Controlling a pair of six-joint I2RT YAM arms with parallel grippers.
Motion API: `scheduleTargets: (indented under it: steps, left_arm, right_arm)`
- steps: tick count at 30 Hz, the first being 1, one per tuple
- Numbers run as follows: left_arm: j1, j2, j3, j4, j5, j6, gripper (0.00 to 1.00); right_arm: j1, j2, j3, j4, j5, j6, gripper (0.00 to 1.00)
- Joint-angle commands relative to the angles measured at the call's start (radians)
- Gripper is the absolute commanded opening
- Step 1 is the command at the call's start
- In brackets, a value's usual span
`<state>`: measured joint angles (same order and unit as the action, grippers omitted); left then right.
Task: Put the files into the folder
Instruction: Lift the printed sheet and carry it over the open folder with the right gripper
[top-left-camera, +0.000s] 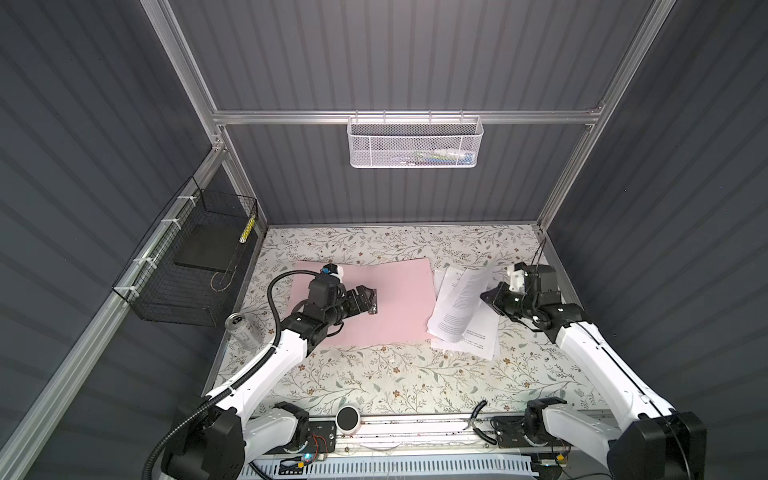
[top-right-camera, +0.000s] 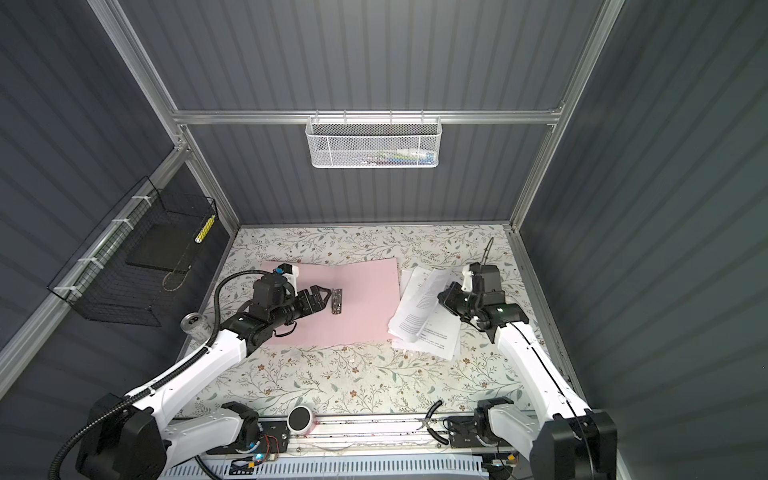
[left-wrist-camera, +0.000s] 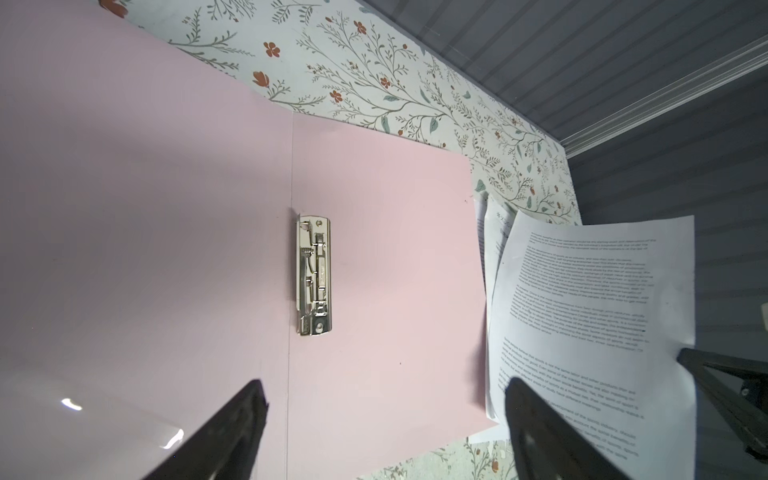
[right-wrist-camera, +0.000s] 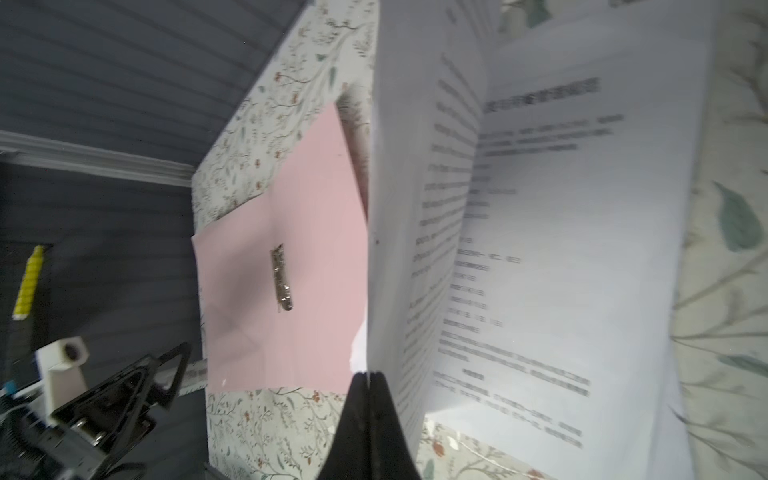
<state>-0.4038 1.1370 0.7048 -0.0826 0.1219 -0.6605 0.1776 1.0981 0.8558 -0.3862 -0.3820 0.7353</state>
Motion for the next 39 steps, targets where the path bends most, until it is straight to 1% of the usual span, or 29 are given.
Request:
scheduleTargets:
  steps: [1,5,10,15,17,19,23,27,29,31,34,39]
  left_arm:
    - [0.054,-0.018,-0.042,0.041,0.079,-0.045,0.91]
    - [0.101,-0.064,-0.044,0.008,0.074,-0.030,0.91]
    - [0.147,-0.133,-0.042,-0.059,0.065,-0.016,0.91]
    - [0.187,-0.174,-0.041,-0.121,0.051,0.016,0.91]
    - [0.213,-0.191,-0.031,-0.145,0.061,0.027,0.91]
    - [0.234,-0.205,-0.022,-0.165,0.069,0.038,0.91]
    - [0.256,-0.191,-0.029,-0.168,0.093,0.038,0.91]
    - [0.261,-0.178,-0.047,-0.146,0.111,0.023,0.90]
    - [0.261,-0.171,-0.050,-0.142,0.112,0.027,0.90]
    - [0.261,-0.161,-0.049,-0.140,0.114,0.035,0.90]
    - [0.261,-0.151,-0.041,-0.154,0.115,0.048,0.90]
    - [0.261,-0.151,-0.049,-0.142,0.119,0.047,0.90]
  right_arm:
    - [0.071,0.069,0.109,-0.015,-0.042,0.038,0.00]
    - [0.164,0.168,0.251,-0.008,-0.092,0.051,0.00]
    - [0.275,0.299,0.414,0.043,-0.138,0.060,0.00]
    - [0.347,0.405,0.501,0.116,-0.205,0.104,0.00]
    - [0.362,0.444,0.529,0.134,-0.243,0.120,0.00]
    - [0.370,0.472,0.547,0.155,-0.248,0.124,0.00]
    - [0.370,0.538,0.527,0.178,-0.239,0.129,0.00]
    - [0.372,0.610,0.427,0.271,-0.241,0.185,0.00]
    - [0.376,0.635,0.384,0.306,-0.211,0.194,0.00]
    - [0.382,0.665,0.349,0.315,-0.176,0.184,0.00]
    - [0.385,0.706,0.305,0.350,-0.171,0.183,0.00]
    - [0.387,0.740,0.289,0.325,-0.118,0.126,0.01]
